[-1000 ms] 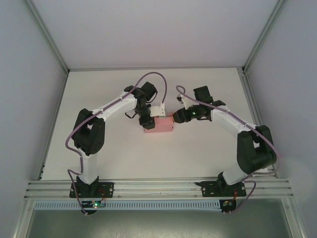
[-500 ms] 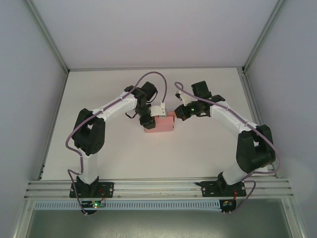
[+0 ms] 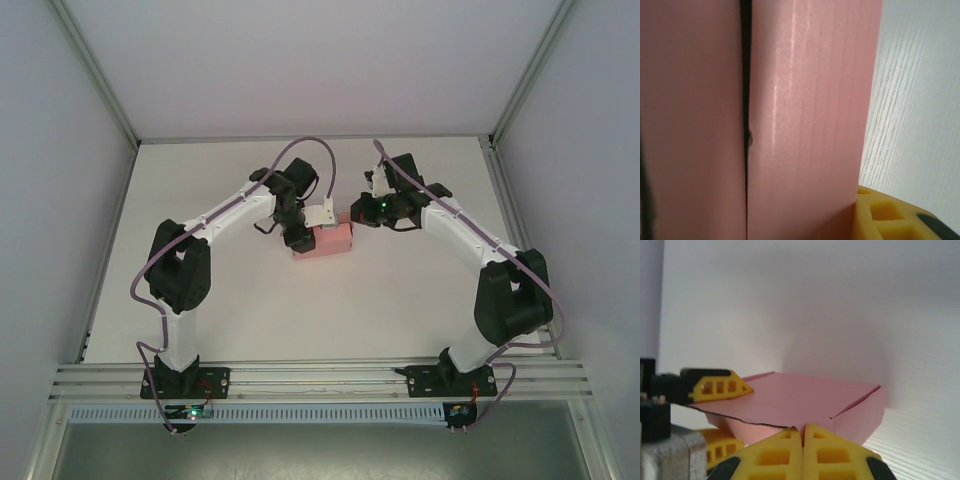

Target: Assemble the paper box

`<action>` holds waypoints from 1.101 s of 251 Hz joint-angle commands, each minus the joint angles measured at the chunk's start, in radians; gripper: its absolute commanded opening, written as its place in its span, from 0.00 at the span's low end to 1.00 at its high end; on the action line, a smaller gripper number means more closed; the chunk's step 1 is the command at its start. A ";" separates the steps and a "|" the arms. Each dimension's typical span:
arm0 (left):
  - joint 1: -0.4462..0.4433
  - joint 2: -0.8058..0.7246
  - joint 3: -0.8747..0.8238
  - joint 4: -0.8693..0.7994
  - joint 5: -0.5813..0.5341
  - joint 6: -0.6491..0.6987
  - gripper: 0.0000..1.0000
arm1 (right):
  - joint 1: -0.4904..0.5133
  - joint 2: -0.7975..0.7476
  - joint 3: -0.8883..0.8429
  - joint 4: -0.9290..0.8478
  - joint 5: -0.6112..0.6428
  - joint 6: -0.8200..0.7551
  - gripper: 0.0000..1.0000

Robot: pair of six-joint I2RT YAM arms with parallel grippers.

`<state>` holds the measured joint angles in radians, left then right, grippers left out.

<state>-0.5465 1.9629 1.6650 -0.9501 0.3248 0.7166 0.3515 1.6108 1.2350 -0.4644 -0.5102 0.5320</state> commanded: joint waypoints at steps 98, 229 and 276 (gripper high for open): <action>-0.006 0.042 0.027 0.034 -0.010 -0.019 0.27 | 0.043 0.067 0.085 0.052 -0.148 0.126 0.00; 0.018 0.072 0.058 0.045 0.092 -0.107 0.28 | 0.070 -0.005 -0.300 0.564 -0.071 0.016 0.00; 0.019 0.075 0.064 0.045 0.095 -0.110 0.28 | 0.103 0.000 -0.334 0.551 -0.062 -0.152 0.00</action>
<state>-0.5163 2.0060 1.6882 -0.9775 0.3428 0.6155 0.3717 1.5974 0.9508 0.0814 -0.5003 0.5186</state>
